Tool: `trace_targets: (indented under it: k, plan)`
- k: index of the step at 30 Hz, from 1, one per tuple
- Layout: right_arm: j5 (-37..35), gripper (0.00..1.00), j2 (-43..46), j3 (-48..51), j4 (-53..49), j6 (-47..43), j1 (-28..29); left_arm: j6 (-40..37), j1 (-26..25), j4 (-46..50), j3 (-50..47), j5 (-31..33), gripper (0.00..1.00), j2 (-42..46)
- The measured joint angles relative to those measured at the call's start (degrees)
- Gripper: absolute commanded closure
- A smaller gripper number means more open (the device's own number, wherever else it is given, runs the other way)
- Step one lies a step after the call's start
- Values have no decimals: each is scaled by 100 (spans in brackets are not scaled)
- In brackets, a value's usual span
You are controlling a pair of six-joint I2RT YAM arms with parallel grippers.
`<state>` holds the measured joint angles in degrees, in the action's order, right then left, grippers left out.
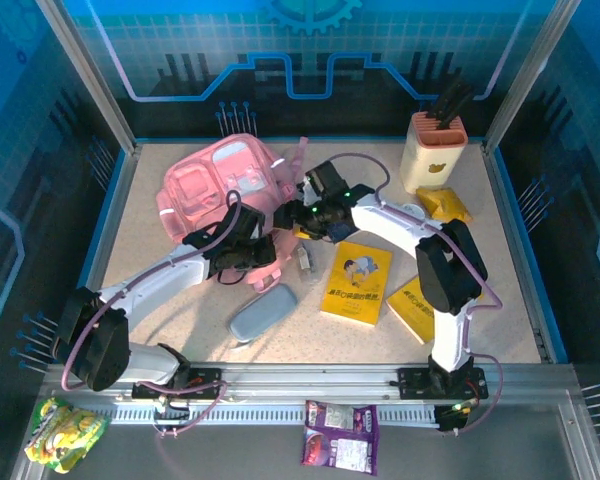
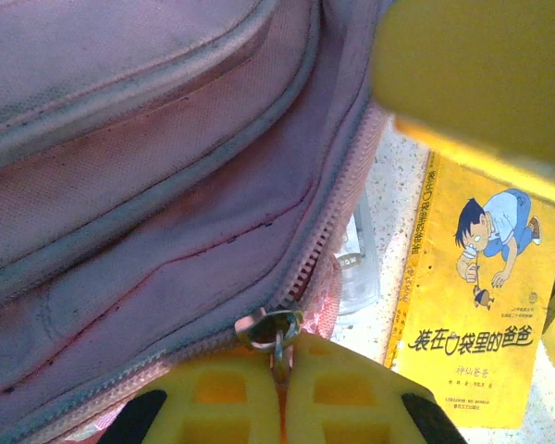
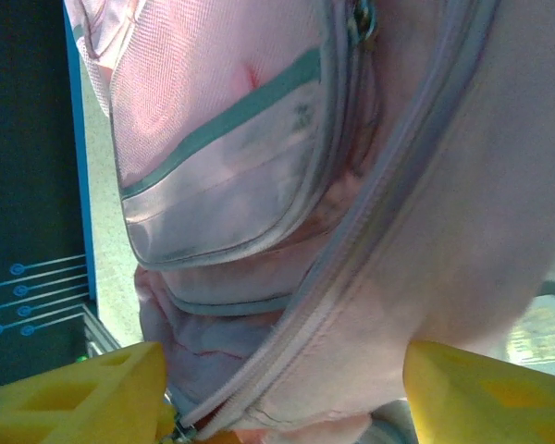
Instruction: Pack the student bag
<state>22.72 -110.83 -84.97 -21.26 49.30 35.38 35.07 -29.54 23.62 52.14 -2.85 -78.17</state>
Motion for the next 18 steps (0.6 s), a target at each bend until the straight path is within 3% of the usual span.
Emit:
trace_targets:
  k: [5, 15, 18]
  plan:
    - [-223, 44, -50, 181, 337, 507, 83, 0, -11, -9, -2, 0, 100, 0]
    - [-597, 92, -289, 162, 422, 487, 170, -72, -11, 9, -2, 2, 100, 0]
    - [-581, 100, -293, 103, 413, 350, 170, -92, -11, 28, -31, 28, 100, 59]
